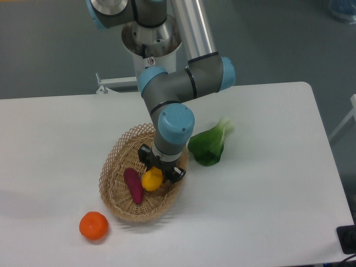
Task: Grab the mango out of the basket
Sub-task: 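Lift the mango out of the basket toward the bok choy, then carry the held mango away from the basket and hold it up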
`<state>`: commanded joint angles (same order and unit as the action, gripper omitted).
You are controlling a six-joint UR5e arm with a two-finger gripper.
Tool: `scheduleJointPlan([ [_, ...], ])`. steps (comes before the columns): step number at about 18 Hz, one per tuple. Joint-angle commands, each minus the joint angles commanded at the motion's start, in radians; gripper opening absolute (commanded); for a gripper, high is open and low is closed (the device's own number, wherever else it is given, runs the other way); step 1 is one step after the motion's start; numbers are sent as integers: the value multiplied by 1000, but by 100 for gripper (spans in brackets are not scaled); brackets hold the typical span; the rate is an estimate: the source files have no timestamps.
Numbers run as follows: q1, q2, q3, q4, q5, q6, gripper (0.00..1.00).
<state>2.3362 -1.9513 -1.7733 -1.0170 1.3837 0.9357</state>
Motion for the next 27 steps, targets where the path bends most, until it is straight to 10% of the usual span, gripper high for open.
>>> scheduleJointPlan([
  [27,313,0,176,15,18,195,42],
])
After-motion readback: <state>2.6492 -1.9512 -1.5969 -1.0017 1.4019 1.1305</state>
